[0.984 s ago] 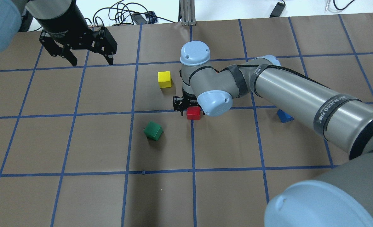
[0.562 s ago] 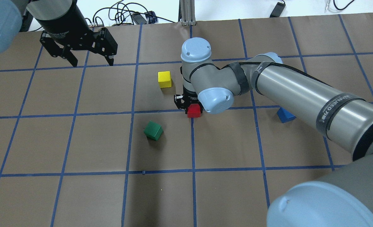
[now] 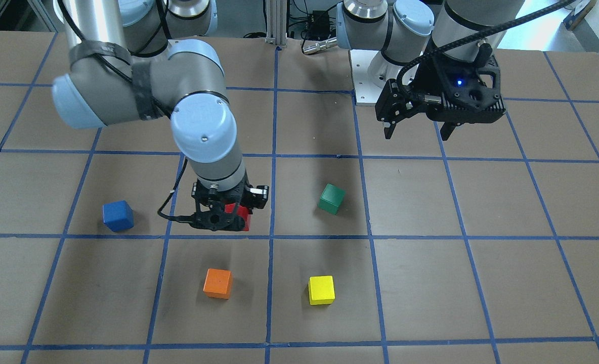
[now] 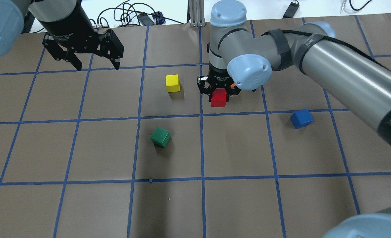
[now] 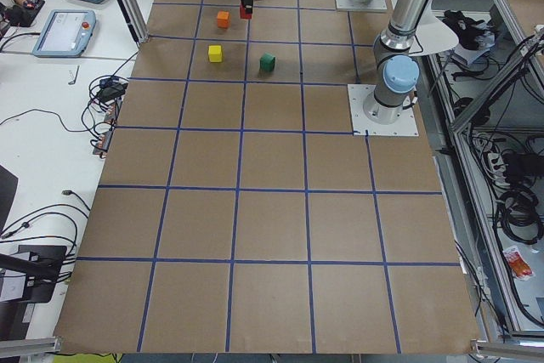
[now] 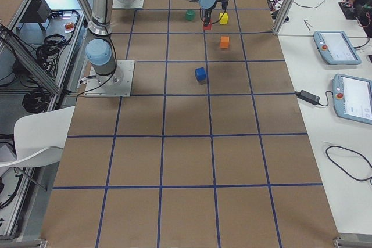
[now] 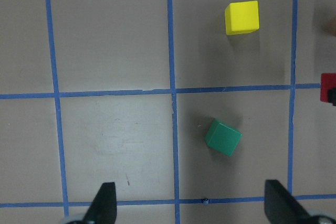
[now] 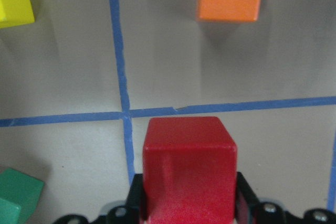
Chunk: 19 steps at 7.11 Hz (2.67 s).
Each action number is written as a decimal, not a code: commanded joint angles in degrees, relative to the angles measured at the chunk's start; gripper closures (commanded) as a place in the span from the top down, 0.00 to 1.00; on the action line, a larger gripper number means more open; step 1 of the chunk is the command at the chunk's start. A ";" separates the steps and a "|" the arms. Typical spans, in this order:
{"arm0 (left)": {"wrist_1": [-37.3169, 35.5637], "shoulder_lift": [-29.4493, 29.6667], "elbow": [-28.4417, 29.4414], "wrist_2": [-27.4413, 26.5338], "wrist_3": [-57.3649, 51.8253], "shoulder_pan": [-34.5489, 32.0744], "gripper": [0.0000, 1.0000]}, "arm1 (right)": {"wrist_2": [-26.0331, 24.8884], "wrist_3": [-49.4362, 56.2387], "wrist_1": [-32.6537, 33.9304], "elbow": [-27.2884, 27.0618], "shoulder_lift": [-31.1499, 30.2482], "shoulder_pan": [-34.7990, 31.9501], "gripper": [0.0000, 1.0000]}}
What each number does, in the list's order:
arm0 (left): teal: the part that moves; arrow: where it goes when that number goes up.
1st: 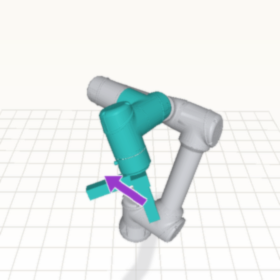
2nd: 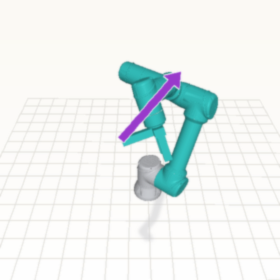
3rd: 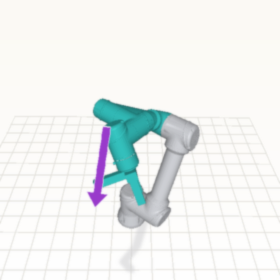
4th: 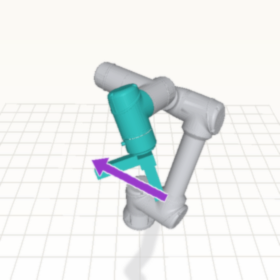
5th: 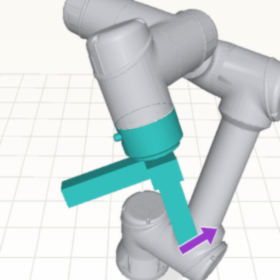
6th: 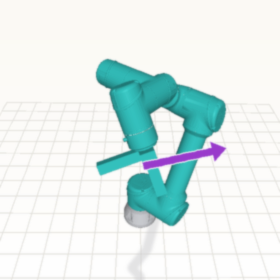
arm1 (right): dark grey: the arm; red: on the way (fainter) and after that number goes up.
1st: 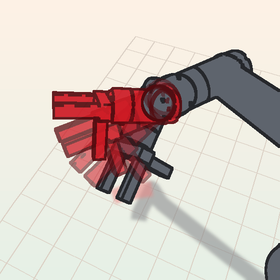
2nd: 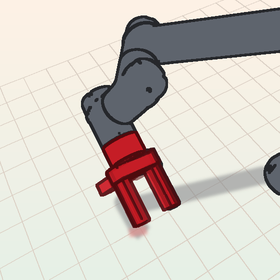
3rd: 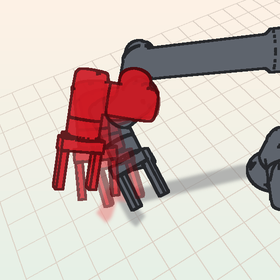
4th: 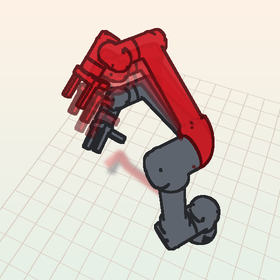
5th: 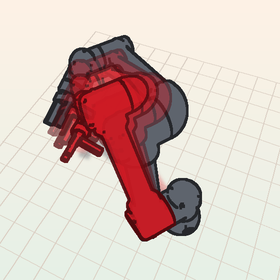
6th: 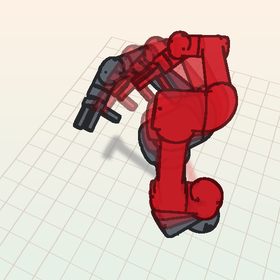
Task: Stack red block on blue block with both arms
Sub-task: 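Carry the red cube with the right gripper over the blue cube, then lower the red cube onto the blue cube with the right gripper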
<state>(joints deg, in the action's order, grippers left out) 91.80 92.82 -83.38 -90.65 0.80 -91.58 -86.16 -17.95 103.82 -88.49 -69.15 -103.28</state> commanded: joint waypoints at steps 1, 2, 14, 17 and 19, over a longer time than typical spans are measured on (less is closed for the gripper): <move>0.04 -0.10 -0.21 -0.06 0.17 -0.17 1.00 | -0.76 10.40 -10.09 0.25 -5.80 8.06 0.00; -0.04 -0.10 -0.21 0.12 0.17 -0.17 1.00 | -0.86 16.65 -12.31 -0.01 -7.65 12.19 0.00; -0.57 -0.01 -0.47 0.12 -0.01 -0.26 1.00 | -7.45 49.41 8.94 -19.09 -9.17 26.38 0.00; -0.66 -0.01 -0.47 0.03 0.08 -0.26 1.00 | -7.27 49.32 9.03 -20.31 -9.08 26.29 0.00; -0.66 -0.01 -0.47 0.12 0.17 -0.18 1.00 | -7.27 49.41 9.12 -20.76 -9.08 26.29 0.00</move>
<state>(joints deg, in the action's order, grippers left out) 91.15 92.85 -83.85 -90.56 0.93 -91.83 -93.44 31.41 112.87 -109.04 -78.24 -76.99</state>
